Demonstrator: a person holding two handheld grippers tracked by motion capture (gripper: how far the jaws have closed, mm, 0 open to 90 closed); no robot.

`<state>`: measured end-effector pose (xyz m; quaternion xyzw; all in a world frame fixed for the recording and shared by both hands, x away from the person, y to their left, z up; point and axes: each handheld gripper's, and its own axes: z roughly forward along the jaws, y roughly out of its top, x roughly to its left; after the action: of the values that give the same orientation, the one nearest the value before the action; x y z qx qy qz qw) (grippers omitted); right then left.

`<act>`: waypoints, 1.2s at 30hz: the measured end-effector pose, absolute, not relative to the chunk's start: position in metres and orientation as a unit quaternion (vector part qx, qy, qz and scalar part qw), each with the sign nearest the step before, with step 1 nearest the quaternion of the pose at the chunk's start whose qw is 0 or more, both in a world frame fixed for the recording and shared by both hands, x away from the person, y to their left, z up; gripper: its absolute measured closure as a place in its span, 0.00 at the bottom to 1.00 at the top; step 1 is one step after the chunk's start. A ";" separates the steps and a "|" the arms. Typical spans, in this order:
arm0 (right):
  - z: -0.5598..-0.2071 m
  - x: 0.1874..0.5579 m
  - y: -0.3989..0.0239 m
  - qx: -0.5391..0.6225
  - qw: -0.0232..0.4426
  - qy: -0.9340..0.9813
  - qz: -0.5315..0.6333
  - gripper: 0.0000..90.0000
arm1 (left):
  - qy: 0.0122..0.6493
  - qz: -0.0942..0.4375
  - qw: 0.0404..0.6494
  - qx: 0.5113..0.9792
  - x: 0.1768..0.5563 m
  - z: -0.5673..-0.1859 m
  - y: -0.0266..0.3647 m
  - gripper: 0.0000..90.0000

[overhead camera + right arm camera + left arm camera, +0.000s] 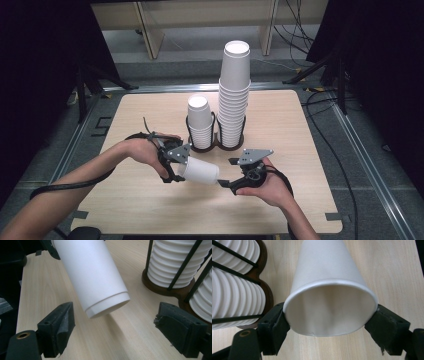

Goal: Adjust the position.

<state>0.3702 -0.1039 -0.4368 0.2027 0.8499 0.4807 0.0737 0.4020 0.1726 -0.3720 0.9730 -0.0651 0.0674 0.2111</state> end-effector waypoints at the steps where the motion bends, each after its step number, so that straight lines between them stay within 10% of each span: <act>1: -0.437 0.370 -0.103 0.205 0.072 0.849 0.481 0.17 | -0.066 0.067 0.208 0.974 0.402 -0.372 0.173 0.24; 36: -0.422 0.382 -0.082 0.163 0.088 0.869 0.458 0.17 | -0.089 0.058 0.174 0.979 0.408 -0.358 0.158 0.24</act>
<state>0.3817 -0.0815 -0.4222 0.1626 0.8693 0.4584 0.0877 0.4083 0.1584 -0.3580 0.9790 -0.0886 0.0581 0.1740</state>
